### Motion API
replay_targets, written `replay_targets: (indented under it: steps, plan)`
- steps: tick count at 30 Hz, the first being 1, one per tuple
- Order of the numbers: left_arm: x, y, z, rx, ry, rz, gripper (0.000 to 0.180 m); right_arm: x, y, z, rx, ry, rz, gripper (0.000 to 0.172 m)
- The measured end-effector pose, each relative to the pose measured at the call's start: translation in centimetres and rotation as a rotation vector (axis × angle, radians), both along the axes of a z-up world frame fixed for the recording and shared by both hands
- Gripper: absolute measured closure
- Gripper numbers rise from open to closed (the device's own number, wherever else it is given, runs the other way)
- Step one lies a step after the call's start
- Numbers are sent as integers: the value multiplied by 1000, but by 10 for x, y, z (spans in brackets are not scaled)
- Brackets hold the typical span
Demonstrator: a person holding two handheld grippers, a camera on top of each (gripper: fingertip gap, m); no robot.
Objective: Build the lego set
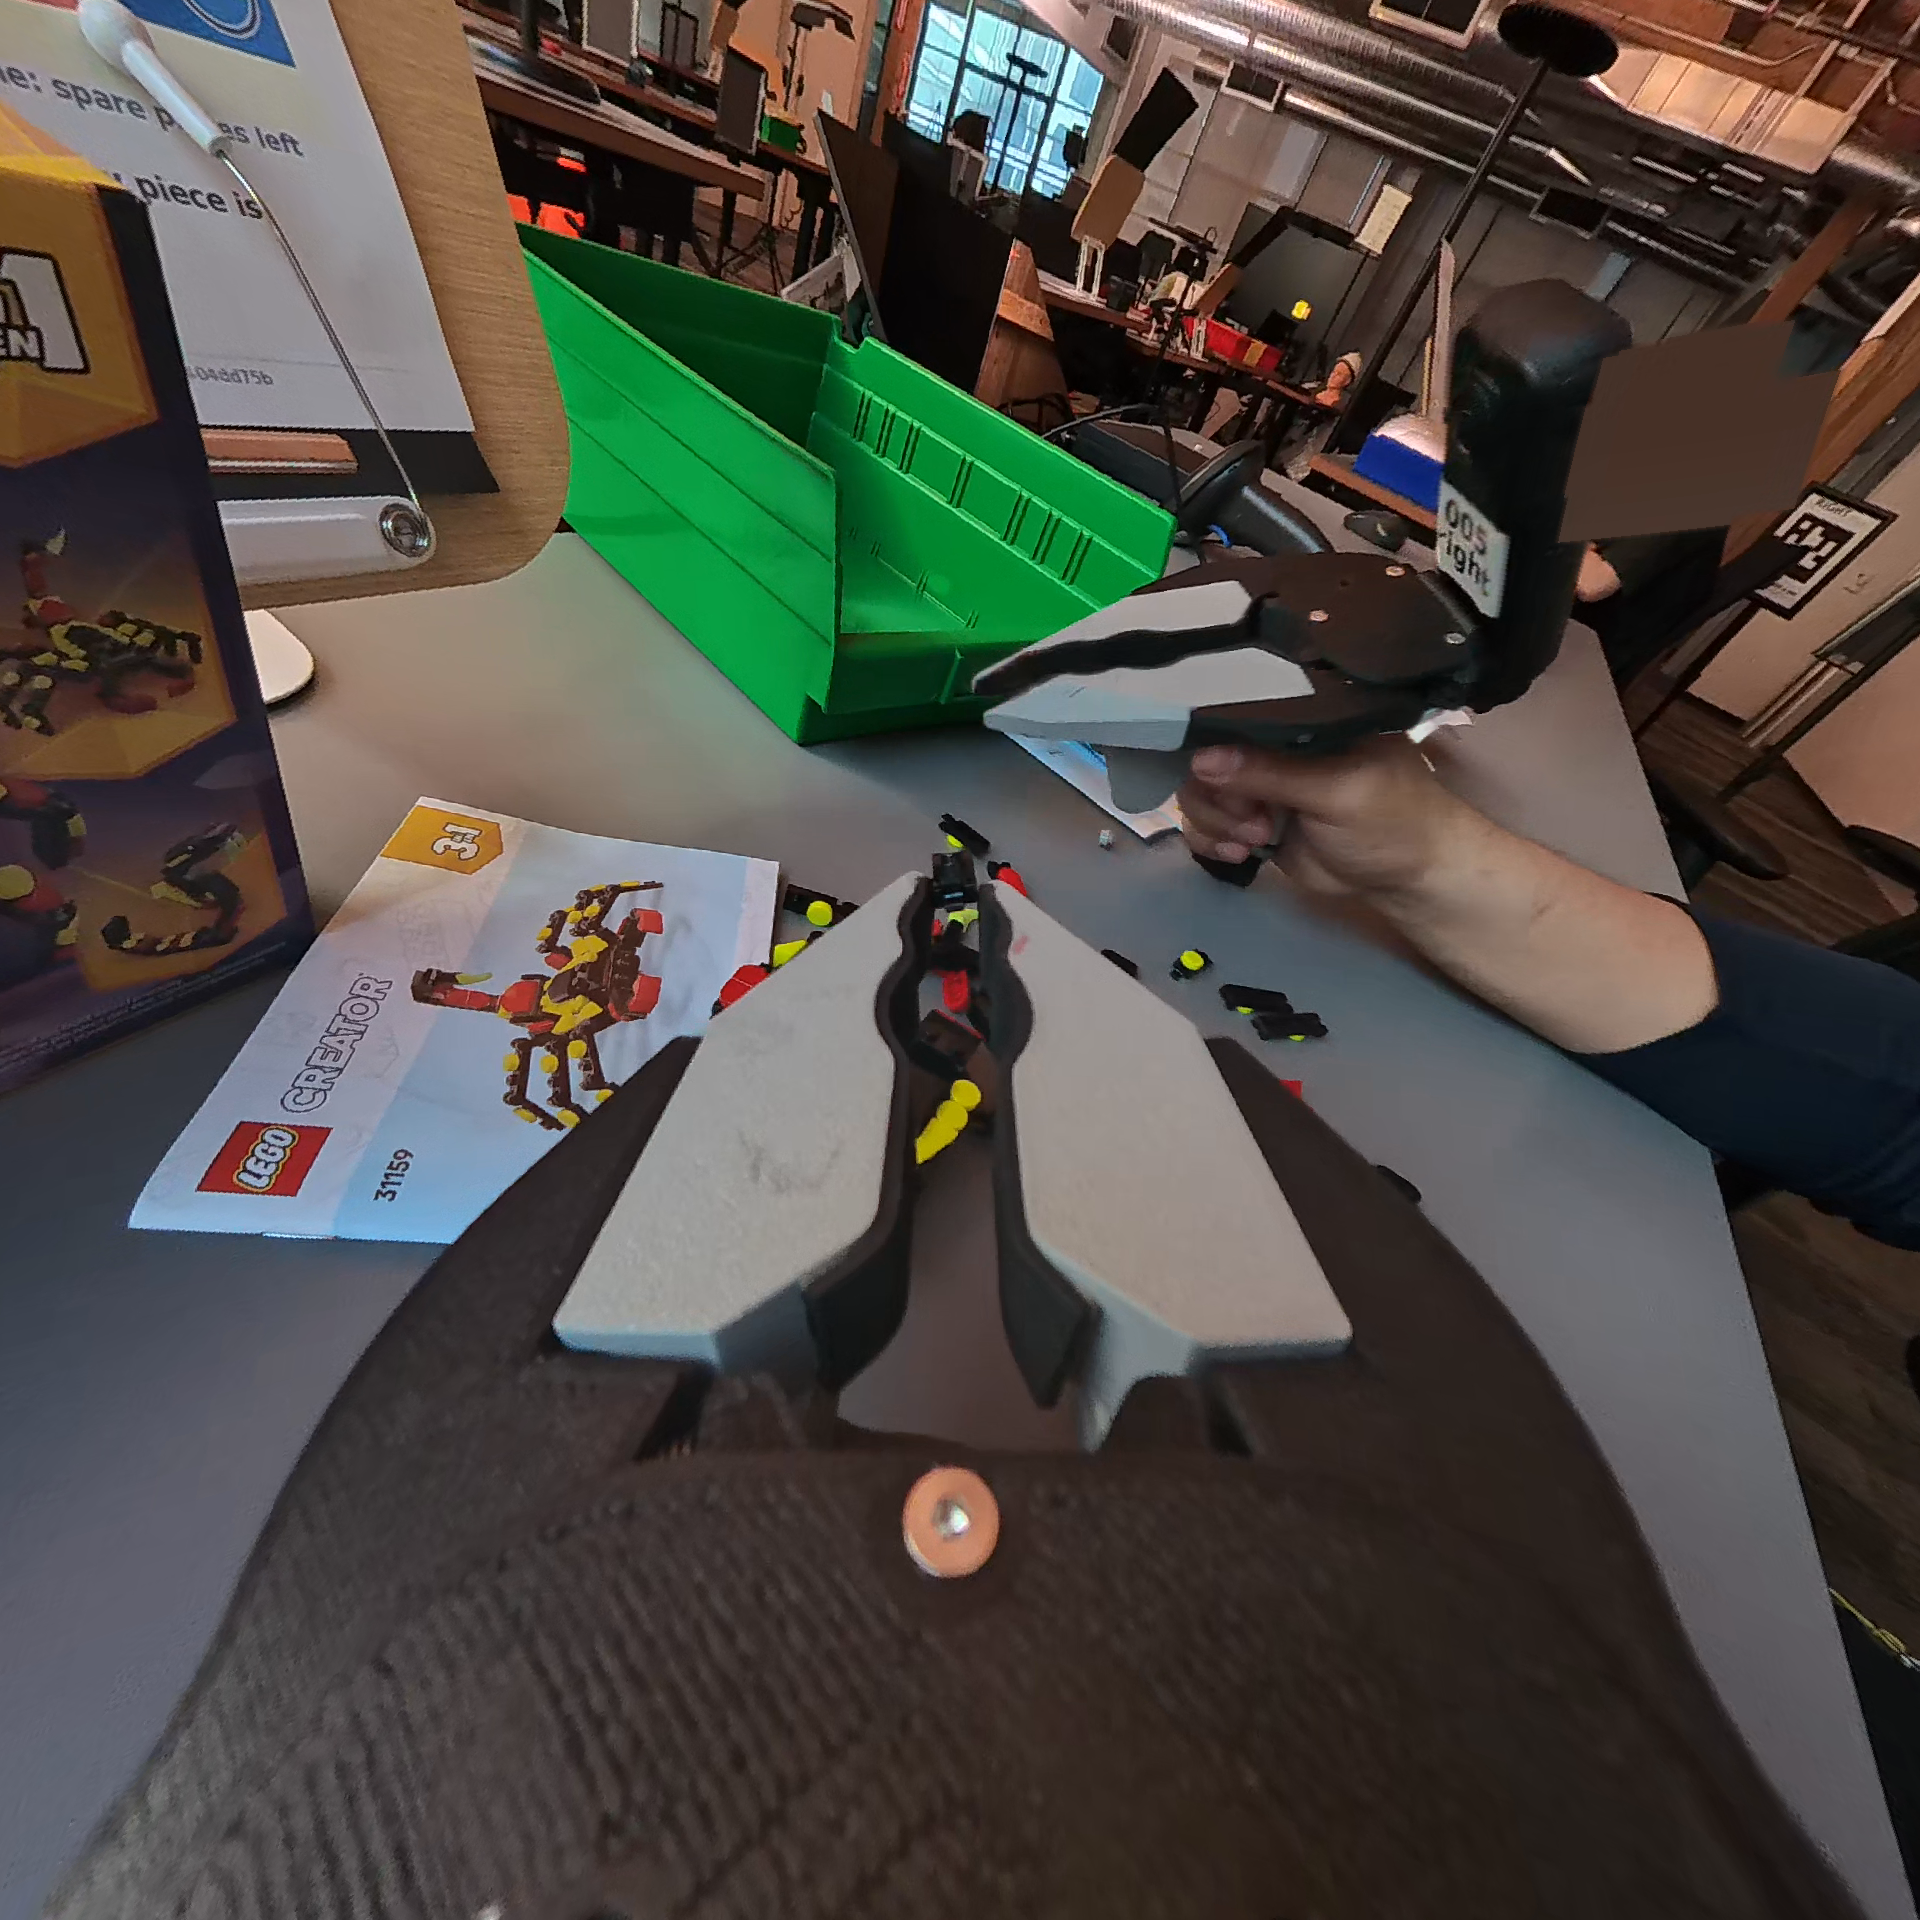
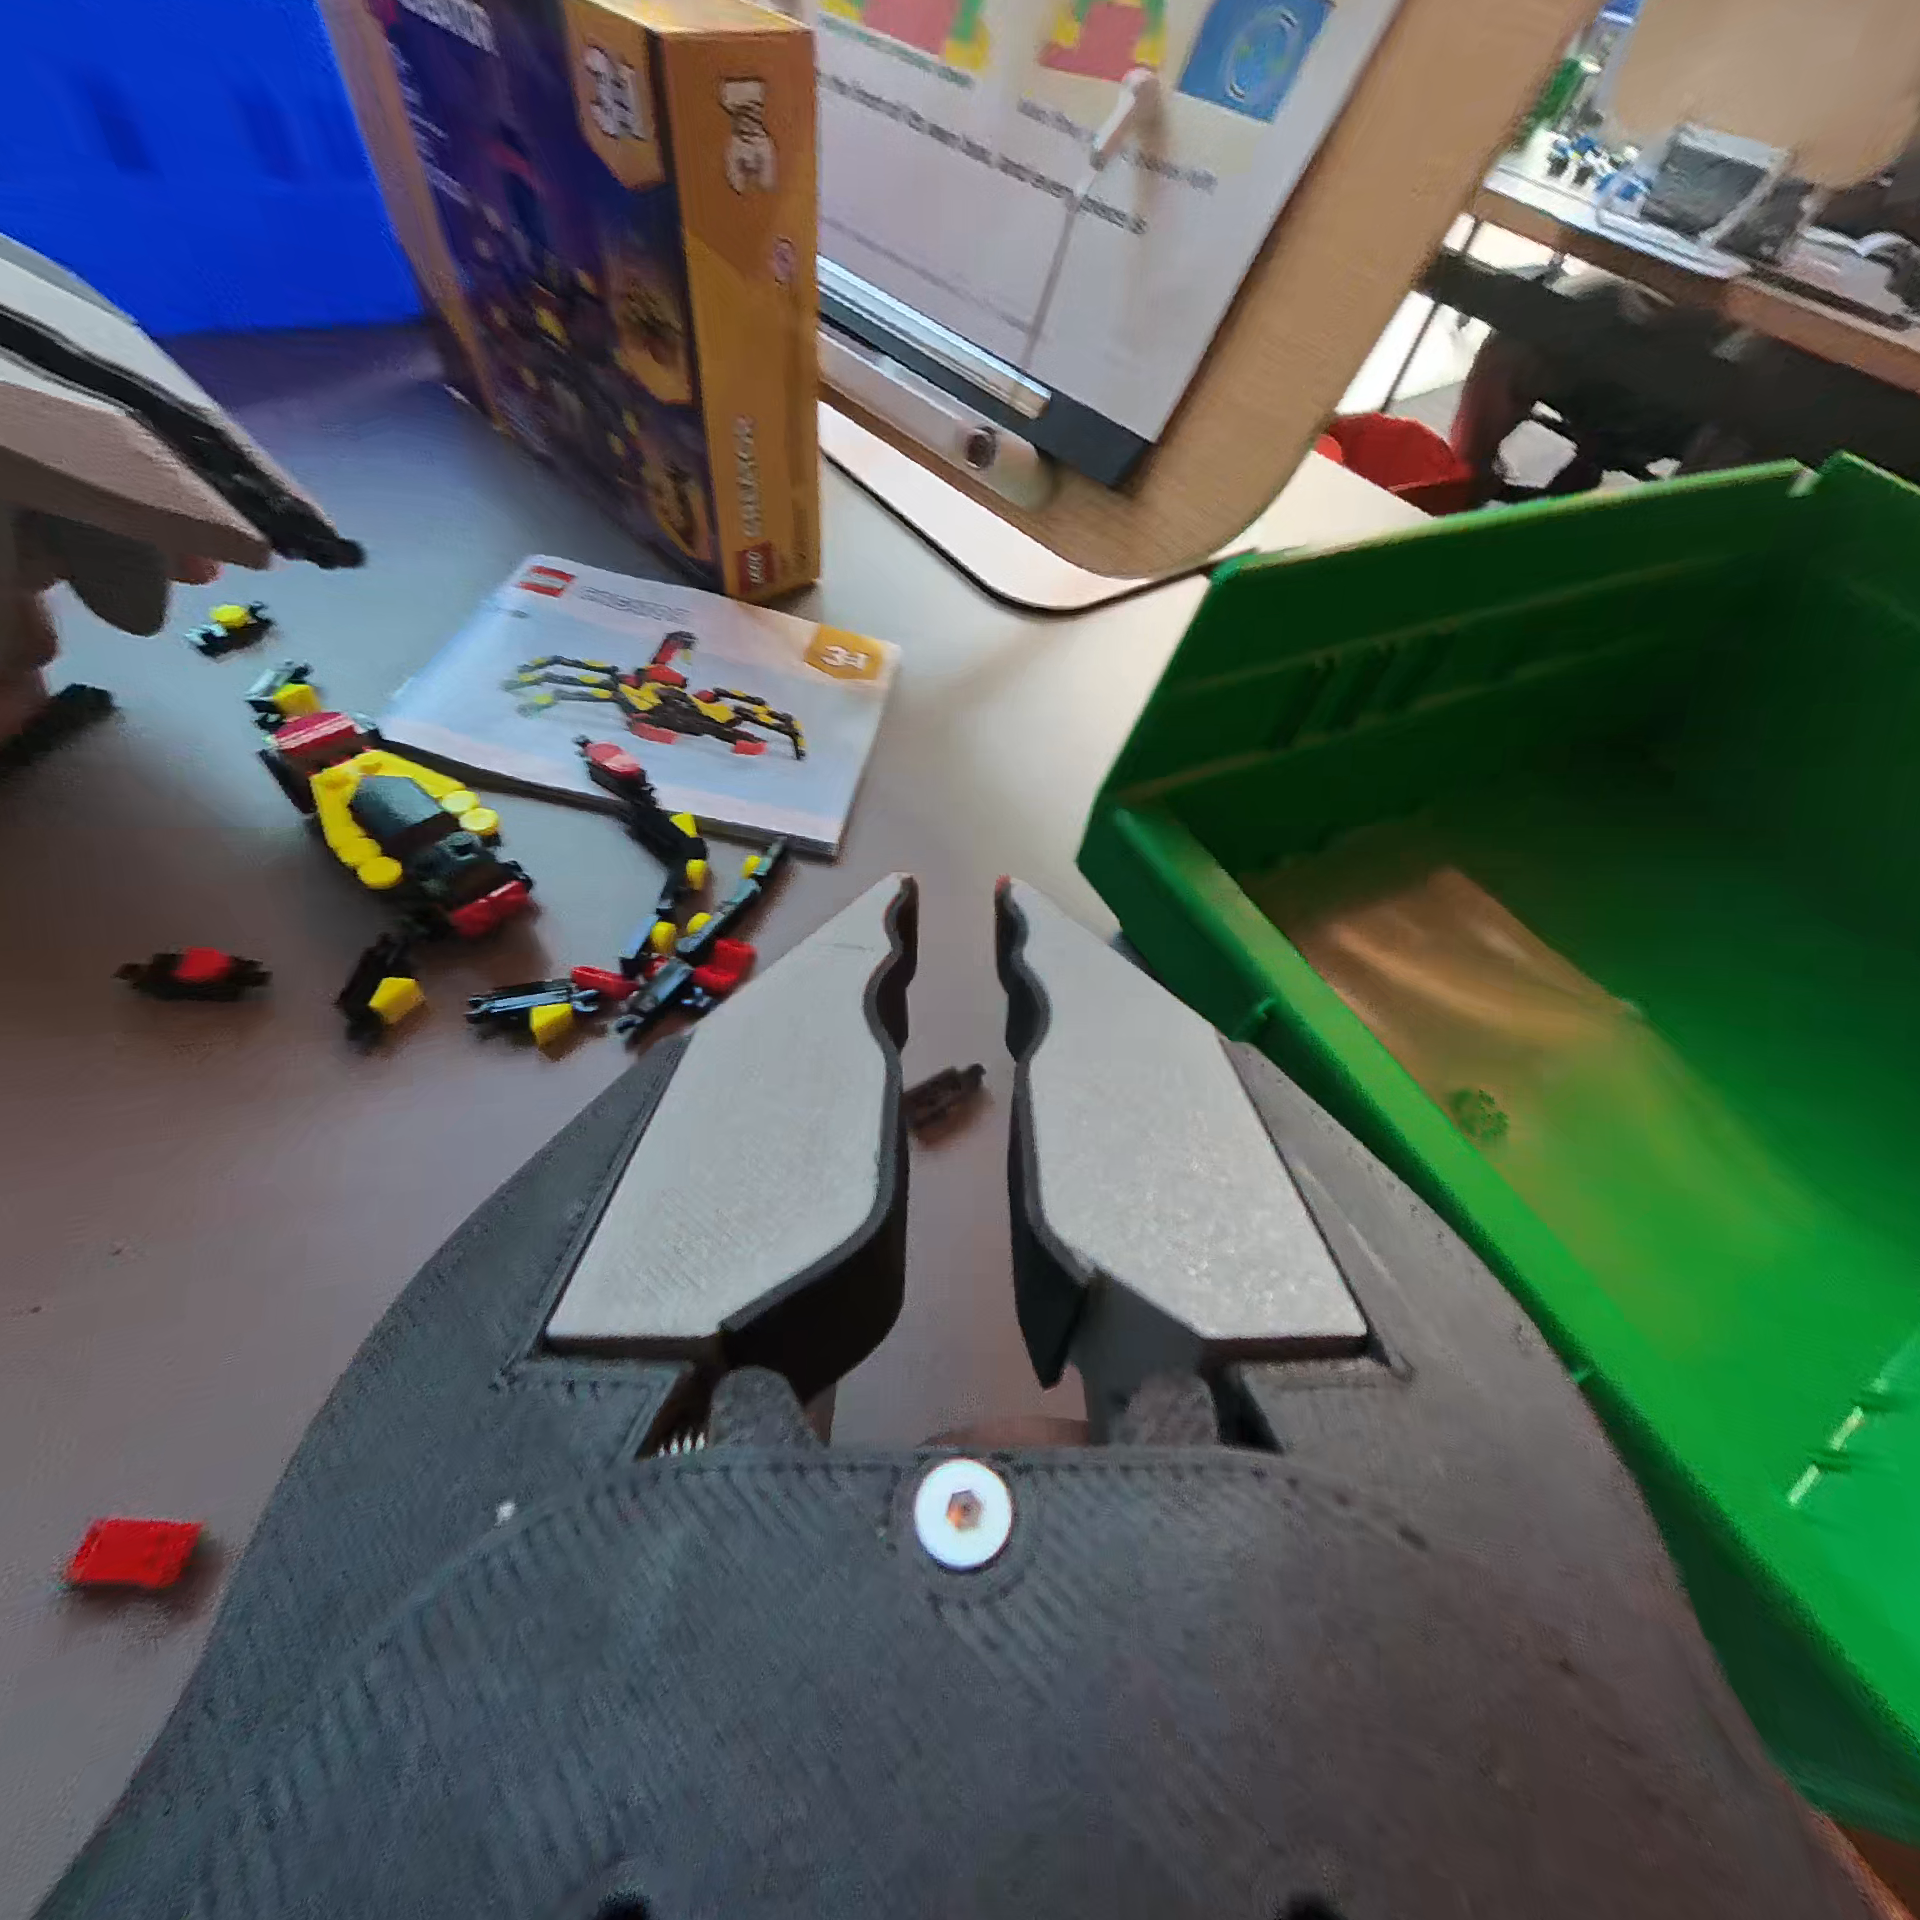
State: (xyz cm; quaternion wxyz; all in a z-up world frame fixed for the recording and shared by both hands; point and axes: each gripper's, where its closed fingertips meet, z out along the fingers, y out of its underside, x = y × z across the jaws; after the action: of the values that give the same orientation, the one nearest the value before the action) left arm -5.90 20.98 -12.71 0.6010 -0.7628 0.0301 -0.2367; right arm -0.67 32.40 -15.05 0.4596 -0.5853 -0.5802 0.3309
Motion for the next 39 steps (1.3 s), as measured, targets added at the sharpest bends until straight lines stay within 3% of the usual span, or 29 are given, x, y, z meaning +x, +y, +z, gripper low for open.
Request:
replay_targets:
  steps: [5,13,19,26,29,33,36,39]
  plan:
    - [8,-2,0,-4,-14,-50,175,-7,-40,9,105,47,182,157]
    - [49,-16,1,-62,-220,-319,175,-4,-121,28,279,149,480,153]
    - [56,-20,0,-78,-228,-364,175,-5,-131,20,403,118,502,170]
    - [60,-22,0,-84,-235,-390,175,-4,-133,24,424,143,496,170]
    - [60,-22,-2,-91,-228,-385,175,-5,-137,22,437,139,504,162]
    - [58,-21,-2,-96,-225,-368,175,-8,-132,19,449,105,475,171]
    - [52,-20,-9,-106,-97,-327,169,-9,-122,18,454,85,430,170]
    - [34,-13,-15,-51,198,-184,166,-10,-117,13,410,54,425,170]
